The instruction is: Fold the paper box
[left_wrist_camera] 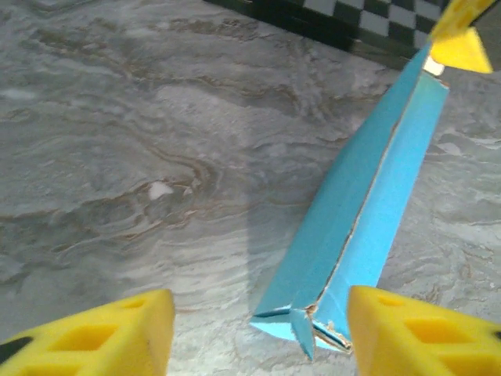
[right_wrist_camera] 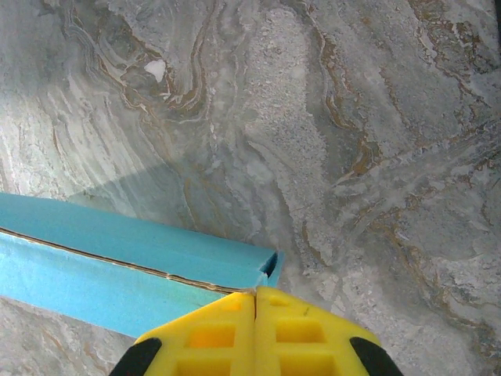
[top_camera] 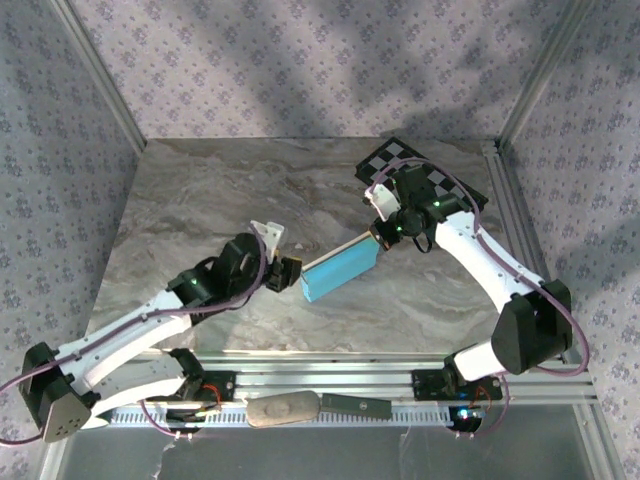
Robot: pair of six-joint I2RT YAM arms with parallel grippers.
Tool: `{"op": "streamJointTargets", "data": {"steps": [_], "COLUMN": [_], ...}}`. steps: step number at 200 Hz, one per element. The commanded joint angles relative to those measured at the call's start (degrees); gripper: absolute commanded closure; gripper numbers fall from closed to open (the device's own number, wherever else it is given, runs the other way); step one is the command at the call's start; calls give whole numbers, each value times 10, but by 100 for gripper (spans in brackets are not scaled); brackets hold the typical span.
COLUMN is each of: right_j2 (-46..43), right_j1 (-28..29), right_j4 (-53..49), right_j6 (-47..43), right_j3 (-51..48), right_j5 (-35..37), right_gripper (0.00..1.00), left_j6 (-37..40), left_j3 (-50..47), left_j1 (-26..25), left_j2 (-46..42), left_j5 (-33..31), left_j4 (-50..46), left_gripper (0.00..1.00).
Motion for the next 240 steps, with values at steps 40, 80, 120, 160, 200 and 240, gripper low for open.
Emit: {"op": "streamJointTargets", "data": {"steps": [40,80,120,160,200,240], "right_j2": [-17,-14,-12,-11,-13,-18], "right_j1": [0,-2,-4,-5,-5,-5], "right_j4": [6,3,4,5,7,16], "right_j6": [31,34,37,41,42,40], "right_j3": [-8,-6,-6,-10,-12,-36], "right_j5": [4,8,5,4,4,7], "right_gripper": [100,100,100,100,100,100], "left_j6": [-47,-70,-57,-29,-24,-38], "left_j3": [160,177,169,190,201,209], "left_j1": [5,5,5,5,10,-37], "left_j2": [137,161,132,184,195,157], "left_j5": [75,60,79,113,84,72], "left_j4": [-217,-245,-232,-229,-232,-221], "left_gripper": [59,63,60,62,60,56]}}
